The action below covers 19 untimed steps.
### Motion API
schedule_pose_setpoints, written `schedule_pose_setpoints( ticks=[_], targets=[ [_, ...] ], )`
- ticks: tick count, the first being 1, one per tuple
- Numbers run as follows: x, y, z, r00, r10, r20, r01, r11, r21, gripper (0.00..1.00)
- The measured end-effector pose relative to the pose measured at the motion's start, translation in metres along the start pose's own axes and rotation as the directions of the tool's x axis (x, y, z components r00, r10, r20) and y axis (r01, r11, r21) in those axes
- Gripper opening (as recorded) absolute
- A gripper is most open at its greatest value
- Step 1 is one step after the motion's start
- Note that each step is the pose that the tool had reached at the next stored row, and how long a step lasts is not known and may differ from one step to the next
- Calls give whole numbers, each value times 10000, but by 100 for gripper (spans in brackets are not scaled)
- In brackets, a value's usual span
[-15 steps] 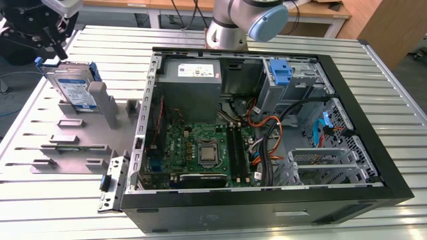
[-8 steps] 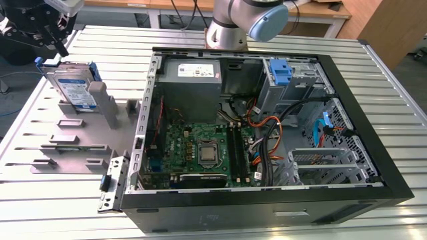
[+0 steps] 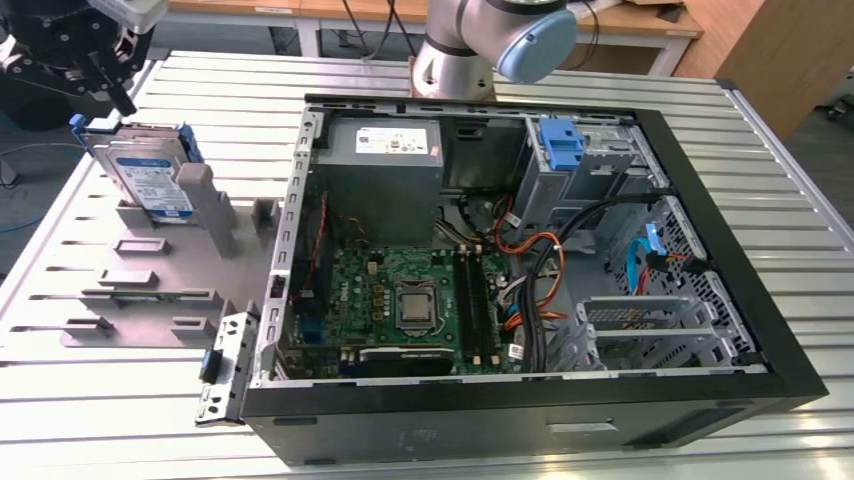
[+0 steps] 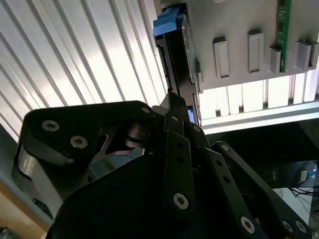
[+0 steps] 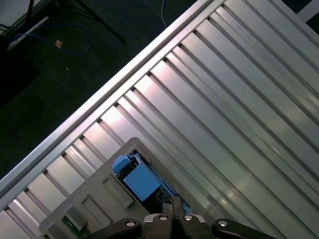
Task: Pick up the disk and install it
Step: 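Pick up the disk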
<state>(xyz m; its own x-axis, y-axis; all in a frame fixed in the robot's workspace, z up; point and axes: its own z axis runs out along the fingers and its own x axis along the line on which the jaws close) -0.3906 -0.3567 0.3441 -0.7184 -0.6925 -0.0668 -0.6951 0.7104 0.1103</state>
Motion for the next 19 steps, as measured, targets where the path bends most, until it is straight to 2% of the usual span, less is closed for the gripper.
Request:
schedule_pose_setpoints(
  ticks=[2, 3, 6, 9, 13, 19],
  targets=[
    [0, 0, 1, 9999, -32, -101, 33, 9999, 97, 11],
    [1, -1, 2, 9999, -82, -126, 84, 9999, 115, 11],
    [1, 0, 6, 9987, -480, -194, 482, 9988, 108, 11],
    [1, -1, 10, 9953, -935, -262, 938, 9956, 91, 11],
    [1, -1, 16, 9879, -1511, -353, 1515, 9884, 71, 11],
    [2, -3, 32, 9736, -2225, -506, 2230, 9748, 54, 11]
  ],
)
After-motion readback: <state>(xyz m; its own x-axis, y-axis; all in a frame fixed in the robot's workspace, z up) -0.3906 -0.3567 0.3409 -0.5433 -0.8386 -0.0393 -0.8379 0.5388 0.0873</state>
